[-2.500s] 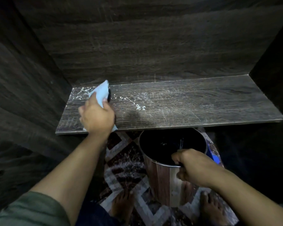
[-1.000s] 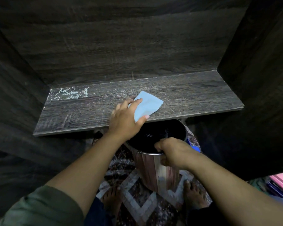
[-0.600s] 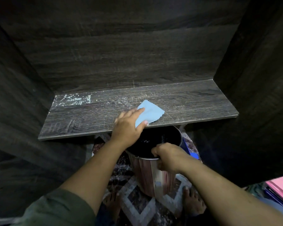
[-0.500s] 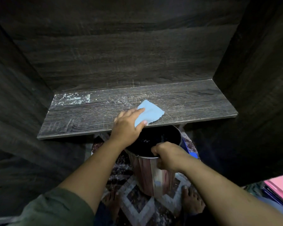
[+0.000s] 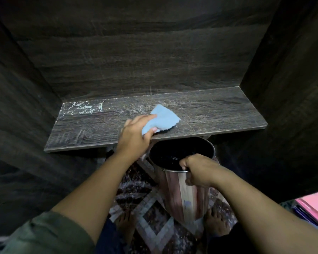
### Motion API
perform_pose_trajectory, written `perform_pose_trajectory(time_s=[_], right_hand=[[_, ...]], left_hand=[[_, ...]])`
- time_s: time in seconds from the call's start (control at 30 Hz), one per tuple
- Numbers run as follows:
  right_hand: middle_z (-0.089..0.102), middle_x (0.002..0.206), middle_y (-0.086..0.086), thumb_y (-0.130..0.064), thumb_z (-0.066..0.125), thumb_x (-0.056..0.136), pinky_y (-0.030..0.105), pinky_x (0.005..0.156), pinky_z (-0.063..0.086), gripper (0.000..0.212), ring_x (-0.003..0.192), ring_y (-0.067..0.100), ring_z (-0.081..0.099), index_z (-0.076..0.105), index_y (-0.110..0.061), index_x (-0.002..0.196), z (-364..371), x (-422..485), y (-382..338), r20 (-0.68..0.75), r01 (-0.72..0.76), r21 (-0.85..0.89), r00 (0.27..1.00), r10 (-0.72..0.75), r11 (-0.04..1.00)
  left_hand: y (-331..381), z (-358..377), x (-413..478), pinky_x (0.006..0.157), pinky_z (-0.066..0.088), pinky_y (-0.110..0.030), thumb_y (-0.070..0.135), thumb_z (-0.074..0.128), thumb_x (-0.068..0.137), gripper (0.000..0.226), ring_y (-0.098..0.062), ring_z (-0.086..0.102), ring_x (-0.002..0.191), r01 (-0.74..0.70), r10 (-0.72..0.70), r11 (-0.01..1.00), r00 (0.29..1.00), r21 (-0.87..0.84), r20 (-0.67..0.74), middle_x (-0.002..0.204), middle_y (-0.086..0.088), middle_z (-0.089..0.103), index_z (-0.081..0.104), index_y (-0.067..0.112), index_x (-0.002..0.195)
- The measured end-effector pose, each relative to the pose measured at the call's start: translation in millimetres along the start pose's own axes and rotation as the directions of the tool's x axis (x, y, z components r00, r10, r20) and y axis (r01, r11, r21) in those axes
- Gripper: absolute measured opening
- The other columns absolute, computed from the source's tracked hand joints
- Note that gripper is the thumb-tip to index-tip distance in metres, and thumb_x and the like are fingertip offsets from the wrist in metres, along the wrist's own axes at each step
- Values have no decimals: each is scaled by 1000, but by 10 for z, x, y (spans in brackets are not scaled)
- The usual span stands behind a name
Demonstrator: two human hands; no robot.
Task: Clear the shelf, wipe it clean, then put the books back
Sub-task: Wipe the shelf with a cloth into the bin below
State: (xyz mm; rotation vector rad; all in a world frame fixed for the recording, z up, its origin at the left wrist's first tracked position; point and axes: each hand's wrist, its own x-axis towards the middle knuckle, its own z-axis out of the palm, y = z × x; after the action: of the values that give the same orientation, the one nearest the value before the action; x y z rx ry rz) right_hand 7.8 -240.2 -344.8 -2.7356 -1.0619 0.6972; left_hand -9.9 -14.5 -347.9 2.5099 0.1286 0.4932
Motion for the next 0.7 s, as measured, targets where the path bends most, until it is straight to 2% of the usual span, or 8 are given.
perform_pose_trajectory(time_s=[0.17, 0.3, 0.43, 0.5, 0.6, 0.7], right_hand=[[44, 66, -6, -18, 72, 74, 22, 58, 32, 37, 72, 20, 51, 37, -22, 63, -12, -16, 2, -13, -13, 24, 1000, 14, 1000], [42, 63, -5, -15, 72, 75, 23, 46, 28, 40, 69, 19, 46, 35, -21, 62, -55, -16, 8, -33, 10, 24, 999, -9, 1000], [52, 72, -1, -15, 71, 74, 23, 56, 32, 37, 74, 21, 54, 37, -22, 63, -37, 25, 56, -53, 7, 20, 999, -6, 1000], [48, 70, -3, -16, 72, 74, 22, 60, 32, 38, 73, 21, 52, 36, -23, 62, -38, 45, 64, -55, 7, 13, 998, -7, 1000], [45, 66, -5, -18, 74, 72, 23, 60, 32, 39, 72, 21, 51, 36, -22, 62, -38, 71, 51, -59, 3, 22, 998, -2, 1000], [46, 65, -3, -16, 75, 71, 26, 57, 33, 40, 71, 22, 53, 36, -21, 62, -41, 85, 62, -60, -9, 44, 998, 11, 999]], left_hand=[[-16, 81, 73, 98, 40, -42, 49, 45, 87, 48, -26, 54, 112, 21, -21, 998, 1000, 67, 6, 127, 4, 61, 60, 30, 128], [12, 66, 183, 102, 37, -41, 36, 56, 93, 38, -26, 47, 116, 54, -54, 995, 999, 78, -10, 132, 3, 58, 58, 31, 131], [22, 77, 261, 102, 29, -38, 38, 55, 95, 39, -24, 40, 124, 85, -89, 989, 996, 125, 31, 139, 8, 52, 54, 36, 134], [33, 84, 310, 104, 28, -38, 41, 53, 95, 41, -23, 37, 128, 86, -103, 984, 990, 157, 98, 142, 10, 48, 50, 40, 136], [54, 120, 303, 104, 25, -40, 47, 50, 95, 45, -24, 34, 132, 80, -126, 969, 974, 236, 190, 148, 12, 40, 43, 43, 140], [34, 140, 286, 101, 24, -40, 49, 48, 95, 47, -24, 33, 131, 68, -122, 963, 974, 262, 194, 149, 12, 38, 40, 44, 141]])
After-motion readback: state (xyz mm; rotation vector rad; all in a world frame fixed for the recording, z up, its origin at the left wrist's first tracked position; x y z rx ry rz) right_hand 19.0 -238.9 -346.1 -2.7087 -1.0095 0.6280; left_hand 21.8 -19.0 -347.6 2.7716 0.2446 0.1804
